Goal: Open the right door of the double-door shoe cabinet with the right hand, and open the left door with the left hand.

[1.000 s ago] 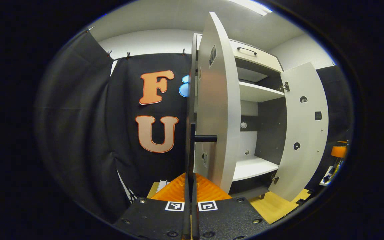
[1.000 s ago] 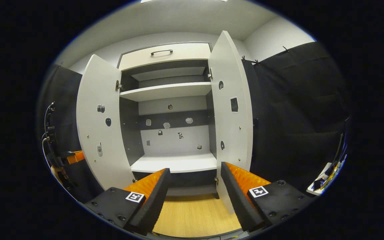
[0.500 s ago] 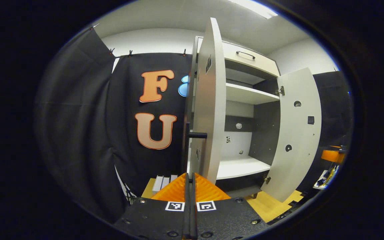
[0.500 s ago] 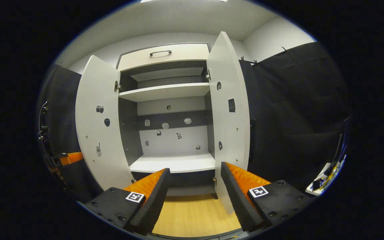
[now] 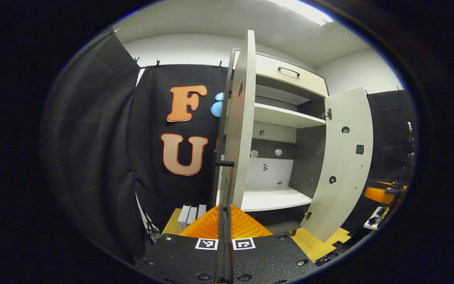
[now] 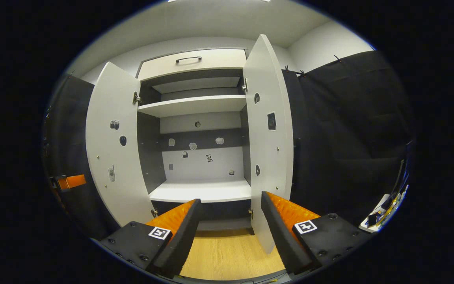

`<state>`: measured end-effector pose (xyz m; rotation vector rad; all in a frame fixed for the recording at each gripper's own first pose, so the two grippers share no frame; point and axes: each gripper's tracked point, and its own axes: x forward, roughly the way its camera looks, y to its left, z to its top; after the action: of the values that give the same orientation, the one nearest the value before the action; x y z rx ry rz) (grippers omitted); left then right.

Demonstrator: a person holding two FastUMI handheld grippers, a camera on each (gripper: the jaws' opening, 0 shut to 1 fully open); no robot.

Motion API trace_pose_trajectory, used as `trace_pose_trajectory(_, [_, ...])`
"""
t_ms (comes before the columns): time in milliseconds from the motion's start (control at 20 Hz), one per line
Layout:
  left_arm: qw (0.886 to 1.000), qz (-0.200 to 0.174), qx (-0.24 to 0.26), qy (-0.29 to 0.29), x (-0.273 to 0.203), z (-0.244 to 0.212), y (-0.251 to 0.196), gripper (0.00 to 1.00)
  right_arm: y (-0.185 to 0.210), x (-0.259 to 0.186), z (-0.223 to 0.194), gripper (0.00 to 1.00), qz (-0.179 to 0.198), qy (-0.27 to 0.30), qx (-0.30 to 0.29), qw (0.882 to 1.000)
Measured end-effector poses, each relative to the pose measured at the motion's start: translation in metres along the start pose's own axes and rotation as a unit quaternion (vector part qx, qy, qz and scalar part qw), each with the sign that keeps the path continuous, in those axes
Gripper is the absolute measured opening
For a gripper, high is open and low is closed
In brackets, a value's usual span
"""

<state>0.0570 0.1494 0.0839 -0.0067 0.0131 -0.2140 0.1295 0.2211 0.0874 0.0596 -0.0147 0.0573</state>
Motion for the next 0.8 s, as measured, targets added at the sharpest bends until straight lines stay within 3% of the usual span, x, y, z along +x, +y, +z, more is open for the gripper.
trace_pose_trajectory(100, [1.000,0.001,0.001,-0.003,-0.008,0.003,-0.006,0.00,-0.005,0.002,0.000,0.98,-0.002,-0.002,-0.004,1.000])
trace_pose_trajectory(150, [1.000,0.001,-0.001,-0.005,-0.010,0.005,-0.010,0.00,-0.008,0.003,0.000,0.89,-0.002,-0.002,-0.006,1.000])
trace_pose_trajectory(200, [1.000,0.001,-0.002,-0.007,-0.013,0.006,-0.014,0.00,-0.010,0.004,0.000,0.98,-0.001,-0.002,-0.008,1.000])
trace_pose_trajectory(550, [1.000,0.016,-0.013,-0.008,-0.013,0.012,-0.039,0.00,-0.036,0.011,0.004,0.98,-0.002,0.004,-0.015,1.000])
trace_pose_trajectory(800, [0.999,0.021,-0.023,-0.008,-0.011,0.013,-0.058,0.27,-0.055,0.014,0.007,0.99,-0.008,0.006,-0.022,1.000])
